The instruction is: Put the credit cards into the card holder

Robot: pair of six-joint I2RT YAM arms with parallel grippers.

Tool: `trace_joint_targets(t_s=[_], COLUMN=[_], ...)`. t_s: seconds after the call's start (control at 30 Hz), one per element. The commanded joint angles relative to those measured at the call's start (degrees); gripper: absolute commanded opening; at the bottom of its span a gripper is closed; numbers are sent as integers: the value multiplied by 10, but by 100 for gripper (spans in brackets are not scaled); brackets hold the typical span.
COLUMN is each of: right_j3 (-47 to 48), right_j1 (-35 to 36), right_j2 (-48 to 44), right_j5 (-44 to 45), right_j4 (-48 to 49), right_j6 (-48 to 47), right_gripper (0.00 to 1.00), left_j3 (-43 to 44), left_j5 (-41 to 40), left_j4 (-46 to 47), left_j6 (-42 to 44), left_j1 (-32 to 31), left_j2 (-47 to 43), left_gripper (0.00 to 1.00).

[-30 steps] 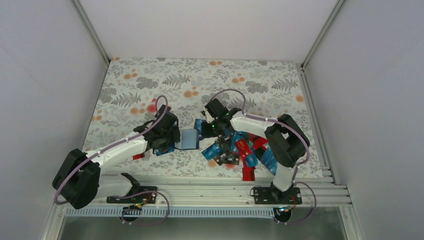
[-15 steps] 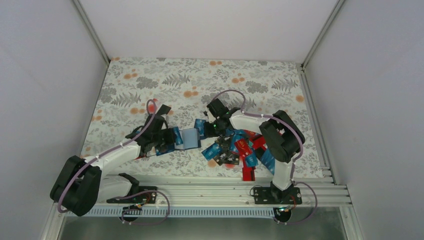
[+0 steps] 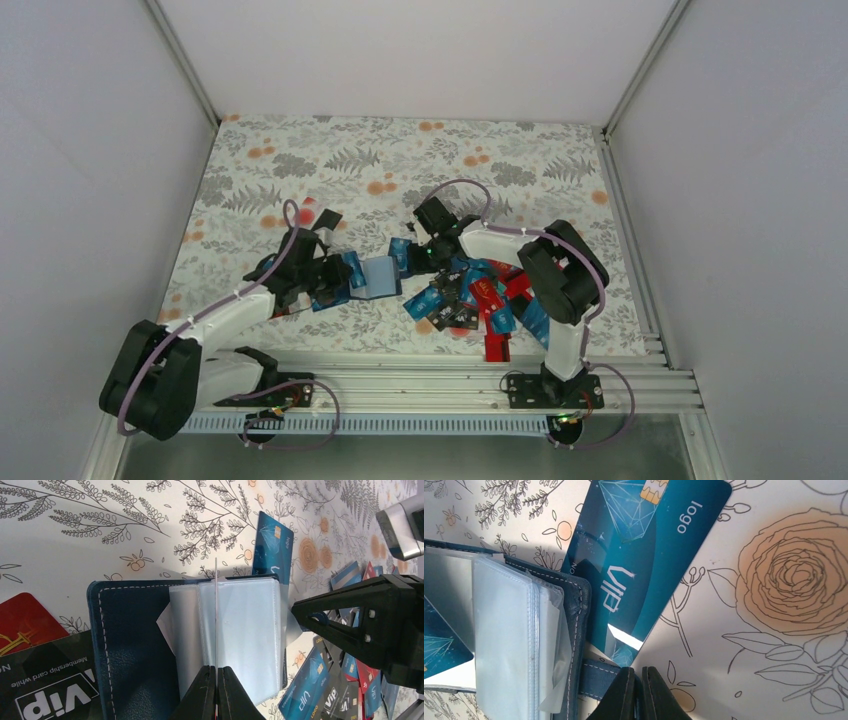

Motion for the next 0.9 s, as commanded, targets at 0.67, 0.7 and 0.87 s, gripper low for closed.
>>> trace_joint_targets(t_s=[0.67, 0.7, 0.87], right_j3=[37, 31, 14], right_j1=[3, 5, 14], right_j2=[-91, -93, -79], right_j5=[-148, -161, -211], right_j4=[-6, 3, 39], right_j6=[-39, -38, -33], right_gripper=[32, 31, 25], left_j3=[5, 5, 0], left_j5=[24, 25, 28], left_j4=[4, 5, 12], left_j6=[8, 8, 6], left_j1=[4, 4, 4], left_j2=[-1, -1, 2], left_gripper=[2, 2, 2])
